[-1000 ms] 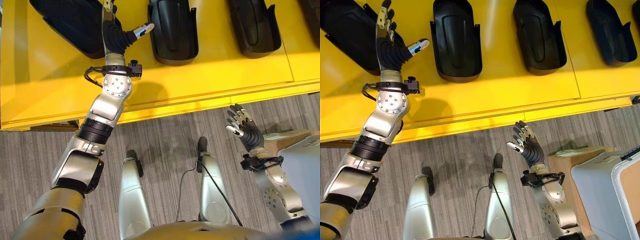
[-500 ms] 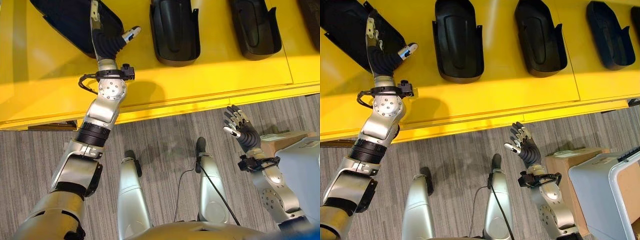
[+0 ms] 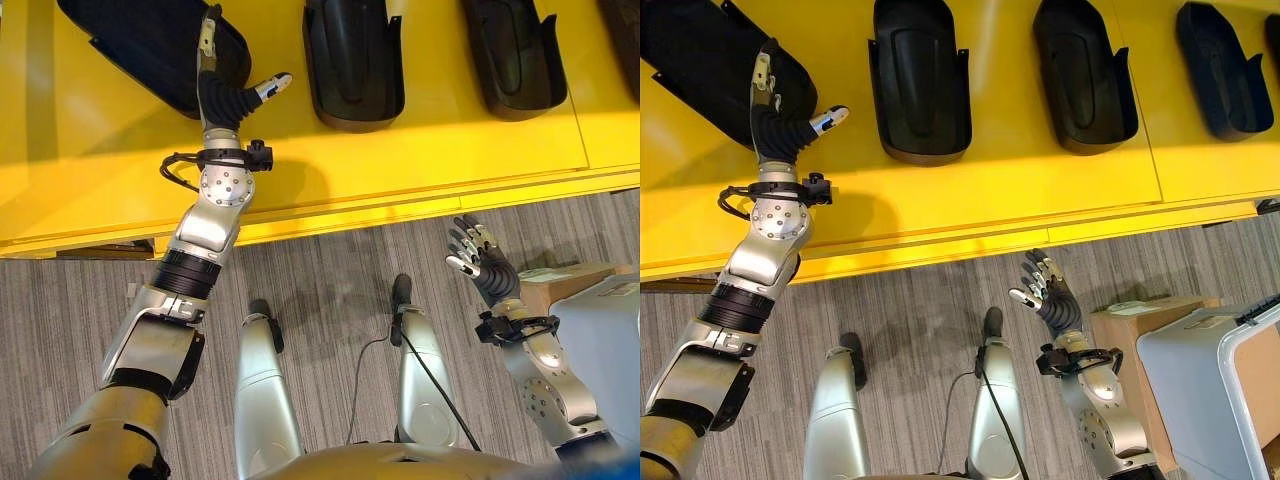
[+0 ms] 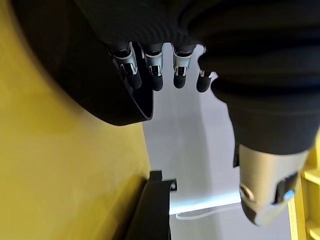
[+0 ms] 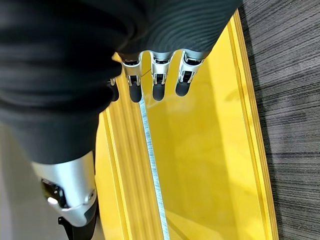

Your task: Move parts from the plastic box to the shelf.

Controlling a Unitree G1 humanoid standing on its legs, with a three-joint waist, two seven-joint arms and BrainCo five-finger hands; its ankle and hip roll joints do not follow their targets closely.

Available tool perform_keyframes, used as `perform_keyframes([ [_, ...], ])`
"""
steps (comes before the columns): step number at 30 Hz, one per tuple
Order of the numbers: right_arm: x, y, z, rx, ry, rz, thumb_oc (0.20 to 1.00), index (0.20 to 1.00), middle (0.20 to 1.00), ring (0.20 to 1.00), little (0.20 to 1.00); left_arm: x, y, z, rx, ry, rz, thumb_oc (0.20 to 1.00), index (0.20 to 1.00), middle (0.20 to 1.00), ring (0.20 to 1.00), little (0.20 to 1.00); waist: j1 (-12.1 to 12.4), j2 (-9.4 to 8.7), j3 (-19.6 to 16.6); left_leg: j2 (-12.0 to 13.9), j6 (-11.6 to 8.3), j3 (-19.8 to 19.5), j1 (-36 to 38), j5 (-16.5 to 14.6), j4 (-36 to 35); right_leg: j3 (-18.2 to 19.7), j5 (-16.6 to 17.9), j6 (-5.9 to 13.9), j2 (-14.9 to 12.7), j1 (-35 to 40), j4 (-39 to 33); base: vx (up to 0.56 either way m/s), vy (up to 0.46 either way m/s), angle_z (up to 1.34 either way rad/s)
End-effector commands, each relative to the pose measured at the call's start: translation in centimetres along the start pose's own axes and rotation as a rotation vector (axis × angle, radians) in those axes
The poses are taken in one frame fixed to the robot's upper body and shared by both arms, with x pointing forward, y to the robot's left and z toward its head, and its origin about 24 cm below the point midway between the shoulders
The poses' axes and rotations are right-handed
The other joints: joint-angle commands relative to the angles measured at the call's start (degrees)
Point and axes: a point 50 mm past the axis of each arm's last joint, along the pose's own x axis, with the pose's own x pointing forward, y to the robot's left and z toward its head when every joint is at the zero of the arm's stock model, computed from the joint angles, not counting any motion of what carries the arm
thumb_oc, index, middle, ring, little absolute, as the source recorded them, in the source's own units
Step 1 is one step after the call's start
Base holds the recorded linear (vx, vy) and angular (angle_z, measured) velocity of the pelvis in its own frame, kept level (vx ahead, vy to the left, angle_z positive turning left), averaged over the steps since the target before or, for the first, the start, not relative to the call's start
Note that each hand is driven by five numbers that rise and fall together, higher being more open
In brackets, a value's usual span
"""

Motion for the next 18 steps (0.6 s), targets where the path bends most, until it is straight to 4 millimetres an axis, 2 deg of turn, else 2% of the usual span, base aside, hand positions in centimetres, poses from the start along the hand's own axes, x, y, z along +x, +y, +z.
perform_keyframes([
  [1, 0.2, -0.7, 2.5, -0.055, -0.113, -0.004, 1.000, 1.000, 1.000, 1.000, 1.000, 0.0, -0.6, -0.5, 0.107, -0.005, -0.091, 1.000, 1.000, 1.000, 1.000, 1.000, -0.21, 1.22, 1.55, -0.72, 1.75, 2.17, 3.42, 1.41, -5.11, 0.91, -9.97, -2.15, -1.03, -0.21, 11.92, 0.00, 0.000, 0.00],
  [8, -0.1, -1.1, 2.5, -0.053, -0.102, -0.003, 1.000, 1.000, 1.000, 1.000, 1.000, -0.2, 1.7, -1.0, 0.247, -0.007, -0.154, 1.000, 1.000, 1.000, 1.000, 1.000, 0.30, 1.71, 1.88, -0.86, 1.66, 2.28, 3.77, 1.43, -5.22, 0.88, -10.02, -2.10, -1.15, 0.14, 11.92, 0.00, 0.000, 0.00],
  [9, -0.2, -1.2, 2.5, -0.057, -0.098, 0.004, 1.000, 1.000, 1.000, 1.000, 1.000, 0.0, 2.9, -0.8, 0.323, -0.020, -0.170, 1.000, 1.000, 1.000, 1.000, 1.000, 0.54, 1.99, 2.01, -0.96, 1.62, 2.21, 3.76, 1.42, -5.27, 0.82, -10.02, -2.08, -1.18, 0.25, 11.91, 0.00, 0.000, 0.00],
  [18, -0.8, -1.6, 2.1, -0.057, -0.068, 0.019, 1.000, 1.000, 1.000, 1.000, 1.000, -0.7, 8.5, -1.3, 0.605, 0.010, -0.180, 1.000, 1.000, 1.000, 1.000, 1.000, 1.74, 2.61, 2.08, -1.05, 1.53, 2.08, 3.70, 1.33, -5.17, 0.62, -10.43, -2.16, -1.29, 0.40, 12.20, 0.00, -0.002, 0.00],
])
